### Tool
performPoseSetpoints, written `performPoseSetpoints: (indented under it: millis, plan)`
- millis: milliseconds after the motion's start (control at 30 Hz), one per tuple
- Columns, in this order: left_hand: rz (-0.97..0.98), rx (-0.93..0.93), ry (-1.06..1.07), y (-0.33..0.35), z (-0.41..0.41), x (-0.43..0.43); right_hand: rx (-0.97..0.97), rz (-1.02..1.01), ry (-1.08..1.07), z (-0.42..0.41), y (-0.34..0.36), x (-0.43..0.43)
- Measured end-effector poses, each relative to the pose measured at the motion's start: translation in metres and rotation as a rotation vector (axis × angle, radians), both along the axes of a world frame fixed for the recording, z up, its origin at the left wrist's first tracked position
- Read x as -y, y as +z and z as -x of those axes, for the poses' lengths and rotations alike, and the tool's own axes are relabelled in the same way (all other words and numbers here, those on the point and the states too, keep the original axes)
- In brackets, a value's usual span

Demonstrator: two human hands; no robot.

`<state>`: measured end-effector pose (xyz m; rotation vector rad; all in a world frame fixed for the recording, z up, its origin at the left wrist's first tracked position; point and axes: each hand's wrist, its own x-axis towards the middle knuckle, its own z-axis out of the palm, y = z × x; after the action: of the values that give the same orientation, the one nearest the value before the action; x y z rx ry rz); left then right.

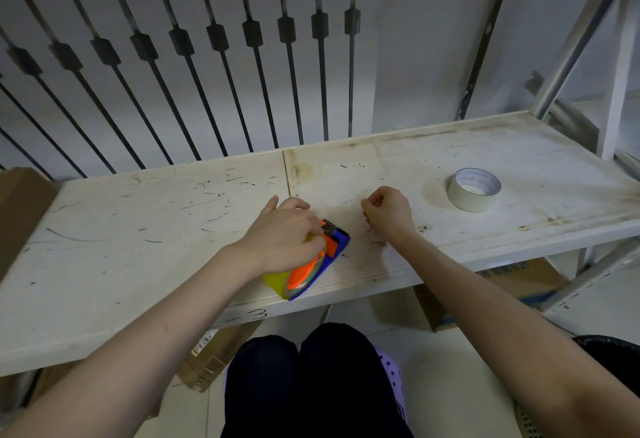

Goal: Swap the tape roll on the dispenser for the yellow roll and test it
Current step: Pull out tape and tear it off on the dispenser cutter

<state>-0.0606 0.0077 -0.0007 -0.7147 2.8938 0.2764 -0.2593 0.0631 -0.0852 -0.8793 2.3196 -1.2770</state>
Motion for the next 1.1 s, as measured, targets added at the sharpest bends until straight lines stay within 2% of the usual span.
performPoseSetpoints:
  millis: [167, 400, 867, 967, 1100]
  plan:
    - [-0.031, 0.052, 0.0, 0.001, 0.006, 0.007, -0.016, -0.014, 0.021, 0.0, -0.002, -0.001]
    - [-0.16, 0.0, 0.019, -0.001, 0.011, 0.009, -0.093, -0.021, 0.044, 0.002, 0.0, -0.002]
    - [-0.185, 0.052, 0.065, -0.014, 0.02, 0.018, -0.113, -0.078, 0.064, 0.003, 0.004, -0.005]
    - [-0.248, 0.028, 0.069, -0.012, 0.018, 0.017, -0.094, -0.078, 0.061, 0.002, 0.006, -0.001]
    - [-0.266, -0.001, 0.053, -0.01, 0.016, 0.018, 0.054, -0.034, 0.053, -0.003, 0.006, 0.007]
